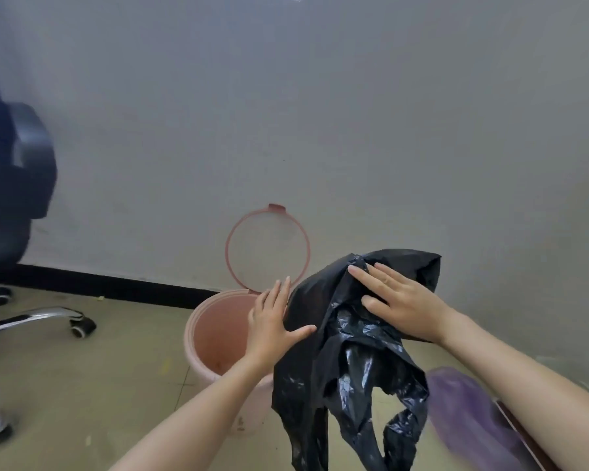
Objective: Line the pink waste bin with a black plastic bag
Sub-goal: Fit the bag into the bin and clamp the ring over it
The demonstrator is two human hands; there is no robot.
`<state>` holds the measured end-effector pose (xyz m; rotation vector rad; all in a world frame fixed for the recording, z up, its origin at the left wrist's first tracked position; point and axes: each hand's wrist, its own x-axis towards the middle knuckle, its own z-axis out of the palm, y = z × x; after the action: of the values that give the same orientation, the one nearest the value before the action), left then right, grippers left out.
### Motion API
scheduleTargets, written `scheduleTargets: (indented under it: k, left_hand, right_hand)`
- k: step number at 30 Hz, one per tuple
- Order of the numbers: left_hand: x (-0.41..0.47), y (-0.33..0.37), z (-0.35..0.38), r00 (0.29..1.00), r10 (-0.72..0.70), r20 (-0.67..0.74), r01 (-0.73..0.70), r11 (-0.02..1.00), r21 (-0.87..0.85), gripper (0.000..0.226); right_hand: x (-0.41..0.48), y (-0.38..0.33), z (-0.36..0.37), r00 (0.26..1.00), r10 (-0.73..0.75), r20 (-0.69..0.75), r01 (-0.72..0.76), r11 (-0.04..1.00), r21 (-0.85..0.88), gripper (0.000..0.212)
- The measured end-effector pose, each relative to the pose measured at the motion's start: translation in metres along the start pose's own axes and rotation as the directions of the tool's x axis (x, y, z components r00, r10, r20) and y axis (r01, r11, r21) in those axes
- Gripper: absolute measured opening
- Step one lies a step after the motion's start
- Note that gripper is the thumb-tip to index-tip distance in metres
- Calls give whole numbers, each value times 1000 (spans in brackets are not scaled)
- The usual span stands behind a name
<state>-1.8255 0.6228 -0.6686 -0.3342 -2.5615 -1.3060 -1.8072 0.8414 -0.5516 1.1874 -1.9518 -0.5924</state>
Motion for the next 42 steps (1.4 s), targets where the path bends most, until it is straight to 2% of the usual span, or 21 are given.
scheduleTargets:
  k: [7,12,15,19,24,26,28,30,32,36,39,42]
  left_hand:
    - [0,-24,-58,985,-69,-159,52,993,-110,81]
    - [6,-41,-103,970,-45,-237,31,998,-63,75]
    - [9,-53,-119,988,-24,-150,33,998,58,87]
    - [15,-88,-107,994,-82,72,54,943,329,93]
    - [14,-127,-52,923,-179,341,-7,878,479,116]
    - [12,-135,-33,881,-193,431,-76,842,533,130]
    - [11,-136,-20,831,-239,502,-90,833,546,119]
    - [13,-139,-11,775,-294,559,-72,838,541,79]
    - [14,-141,-6,737,-329,590,-61,837,543,64]
    - [17,-145,-1,693,-367,620,-65,825,561,64]
    - [16,-147,0,689,-374,621,-75,815,575,59]
    - [15,-146,-3,660,-399,637,-66,814,578,57]
  right_hand:
    - [119,0,2,984,-116,-138,126,990,66,29]
    - [149,-2,16,972,-71,-226,87,994,64,25]
    - [139,-8,36,984,-11,-177,28,995,97,27]
    - [93,-33,78,997,81,8,-81,978,192,28]
    - [29,-87,119,935,177,307,-242,952,188,16]
    - [12,-101,129,893,169,417,-272,941,202,22]
    - [0,-106,139,837,154,525,-318,918,238,51]
    - [-8,-108,146,800,131,585,-339,904,261,79]
    - [-12,-108,151,795,107,597,-333,900,281,94]
    - [-12,-110,165,832,155,532,-359,882,306,95]
    - [0,-107,183,857,319,404,-456,834,310,75]
    - [25,-98,198,782,533,323,-619,719,316,49]
